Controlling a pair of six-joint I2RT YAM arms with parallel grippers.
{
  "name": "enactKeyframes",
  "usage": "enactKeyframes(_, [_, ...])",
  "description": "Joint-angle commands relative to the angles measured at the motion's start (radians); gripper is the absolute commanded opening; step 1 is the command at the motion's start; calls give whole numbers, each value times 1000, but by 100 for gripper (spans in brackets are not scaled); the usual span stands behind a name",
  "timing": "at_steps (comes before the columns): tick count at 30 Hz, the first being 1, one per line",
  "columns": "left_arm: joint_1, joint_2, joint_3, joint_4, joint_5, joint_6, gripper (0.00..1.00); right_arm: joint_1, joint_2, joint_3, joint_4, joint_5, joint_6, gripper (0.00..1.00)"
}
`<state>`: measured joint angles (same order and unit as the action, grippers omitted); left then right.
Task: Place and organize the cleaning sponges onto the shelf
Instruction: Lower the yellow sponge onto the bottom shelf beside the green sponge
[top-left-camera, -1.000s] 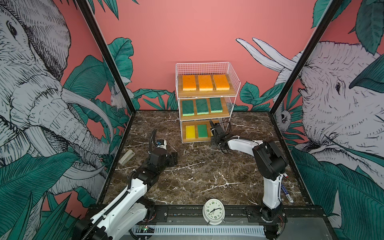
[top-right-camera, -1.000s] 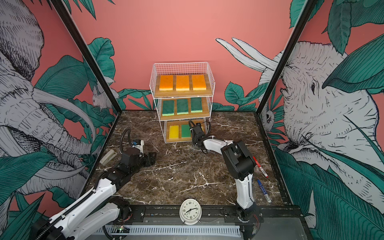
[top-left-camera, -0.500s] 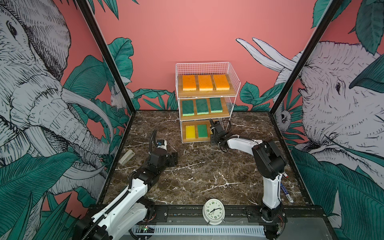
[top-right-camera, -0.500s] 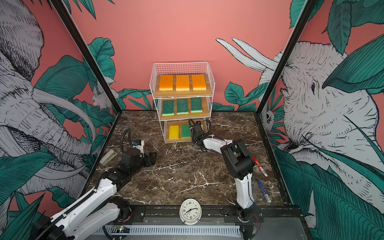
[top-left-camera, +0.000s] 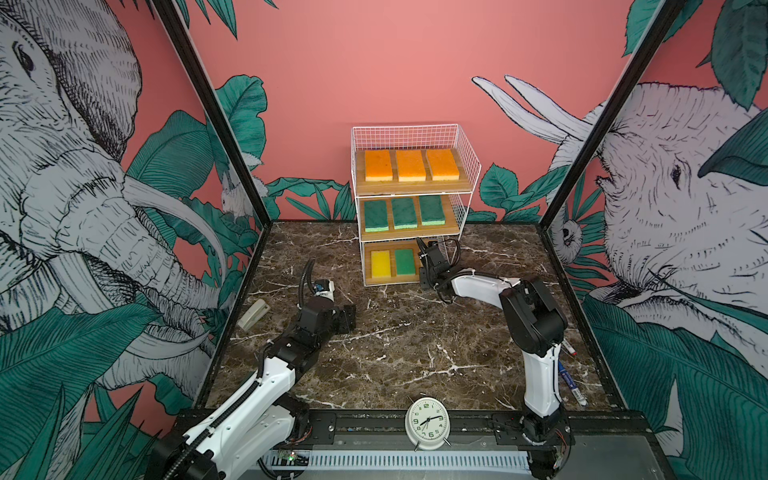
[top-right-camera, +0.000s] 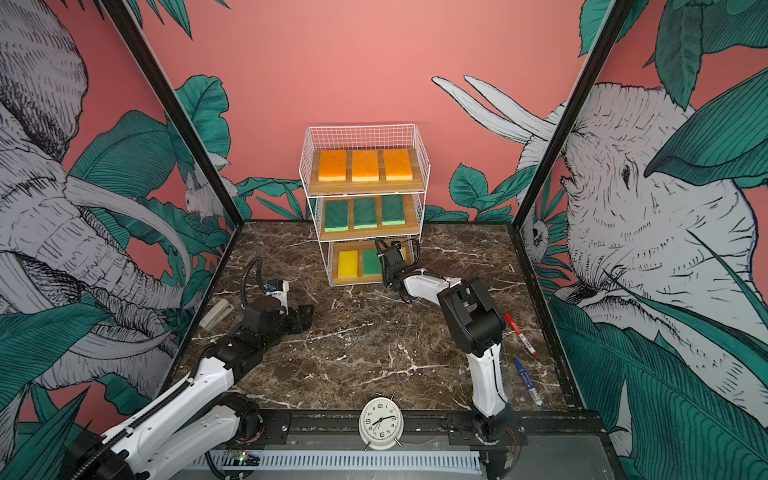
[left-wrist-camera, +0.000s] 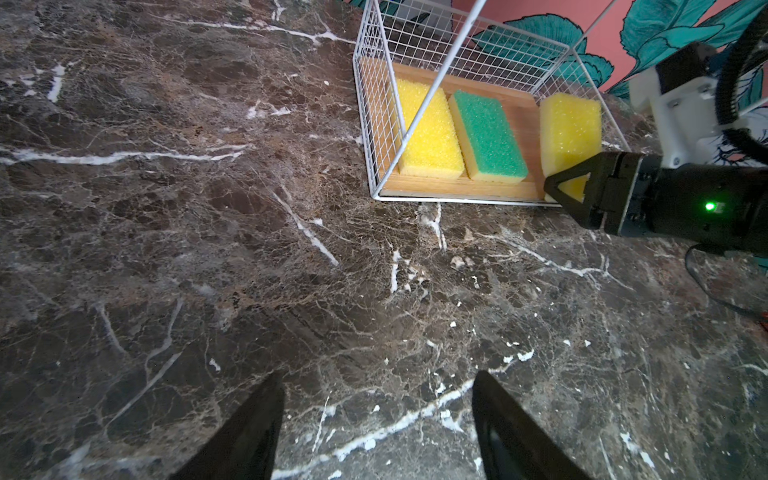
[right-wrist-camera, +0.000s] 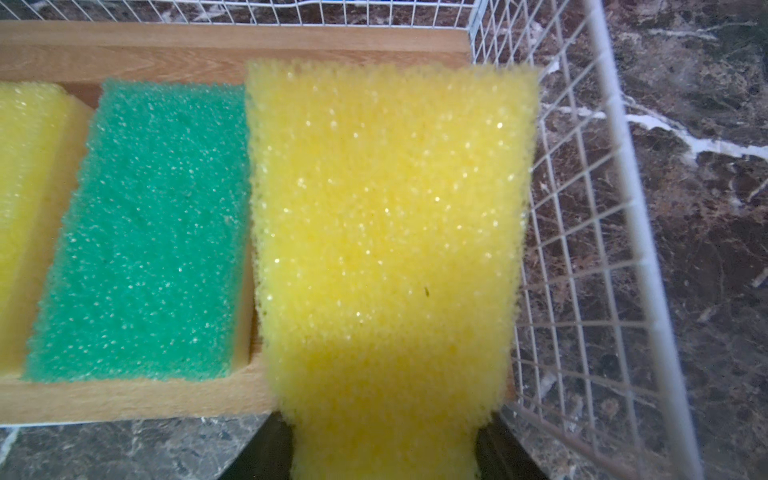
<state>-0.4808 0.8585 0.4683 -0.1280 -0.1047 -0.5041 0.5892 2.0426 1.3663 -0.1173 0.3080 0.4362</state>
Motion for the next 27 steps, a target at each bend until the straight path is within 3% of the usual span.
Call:
enactKeyframes(1, [-2, 1, -8, 21, 9, 3, 72, -3, 8, 26, 34, 31, -19, 56])
enactKeyframes(24, [-1, 9, -19, 39, 25, -21, 72, -11, 70, 83, 54, 52, -8, 61])
enactKeyframes(27, [-2, 8, -19, 35, 26, -21, 72, -11, 70, 83, 52, 60, -3, 66])
